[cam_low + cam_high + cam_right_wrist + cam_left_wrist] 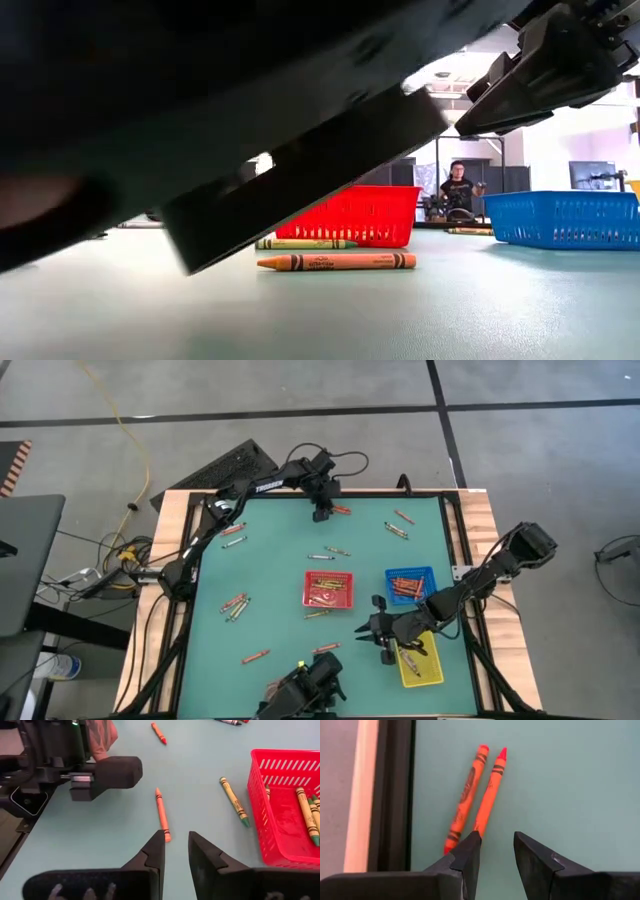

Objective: Sort crayons
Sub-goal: Put the orange crayon into the blue basket

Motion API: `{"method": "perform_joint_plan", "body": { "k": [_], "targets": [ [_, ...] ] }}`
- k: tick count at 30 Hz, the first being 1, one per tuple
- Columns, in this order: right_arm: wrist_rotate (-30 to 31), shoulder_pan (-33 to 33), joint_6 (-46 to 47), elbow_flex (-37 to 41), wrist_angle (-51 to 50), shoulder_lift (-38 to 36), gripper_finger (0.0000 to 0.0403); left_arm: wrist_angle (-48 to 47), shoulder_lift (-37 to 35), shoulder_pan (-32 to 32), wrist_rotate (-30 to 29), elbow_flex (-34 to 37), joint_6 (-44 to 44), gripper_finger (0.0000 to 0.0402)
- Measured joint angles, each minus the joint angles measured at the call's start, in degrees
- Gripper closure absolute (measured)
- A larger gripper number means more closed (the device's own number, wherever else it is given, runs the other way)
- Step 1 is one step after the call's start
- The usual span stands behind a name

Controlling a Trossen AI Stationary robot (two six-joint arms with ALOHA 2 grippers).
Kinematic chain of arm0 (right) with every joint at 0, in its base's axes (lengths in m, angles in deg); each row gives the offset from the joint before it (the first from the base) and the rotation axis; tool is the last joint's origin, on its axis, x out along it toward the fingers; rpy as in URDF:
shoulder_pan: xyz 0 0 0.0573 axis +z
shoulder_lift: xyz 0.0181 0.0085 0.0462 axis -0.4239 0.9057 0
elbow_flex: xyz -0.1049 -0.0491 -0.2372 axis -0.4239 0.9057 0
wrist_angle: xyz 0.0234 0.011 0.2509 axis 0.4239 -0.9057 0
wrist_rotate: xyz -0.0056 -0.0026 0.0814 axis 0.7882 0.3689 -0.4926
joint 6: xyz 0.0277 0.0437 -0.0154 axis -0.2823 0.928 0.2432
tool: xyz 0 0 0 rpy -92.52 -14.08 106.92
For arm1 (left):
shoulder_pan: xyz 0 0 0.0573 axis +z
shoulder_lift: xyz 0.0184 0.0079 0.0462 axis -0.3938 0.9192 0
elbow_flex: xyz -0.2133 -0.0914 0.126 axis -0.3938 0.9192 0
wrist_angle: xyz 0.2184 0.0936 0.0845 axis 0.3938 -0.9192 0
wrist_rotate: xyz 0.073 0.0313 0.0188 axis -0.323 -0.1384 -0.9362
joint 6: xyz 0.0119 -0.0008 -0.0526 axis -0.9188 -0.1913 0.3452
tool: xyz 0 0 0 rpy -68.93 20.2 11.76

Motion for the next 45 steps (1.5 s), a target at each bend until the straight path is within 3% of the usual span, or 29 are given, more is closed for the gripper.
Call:
{"method": "perform_joint_plan", "body": {
  "k": [11, 17, 26, 45],
  "targets": [
    [0.08, 0.78, 0.41, 0.0, 1.15, 0.24, 0.0321, -5.67, -0.15, 0.79, -3.39, 1.18, -0.79, 0.029],
    [0.2, 0.72, 0.55, 0.0, 2.26, 0.24, 0.0321, -9.02, -0.3, 0.04, -0.19, -1.44, -4.76, 0.029],
    [0.37, 0.69, 0.57, -0.02, 2.47, 0.28, 0.0321, -3.46, 0.07, -2.35, -6.42, -1.63, -14.18, 0.029],
    [-0.27, -0.93, -0.68, -0.07, 0.09, 0.31, 0.0321, 0.58, 0.07, -1.89, -1.5, -1.53, -17.41, 0.029]
  ]
}}
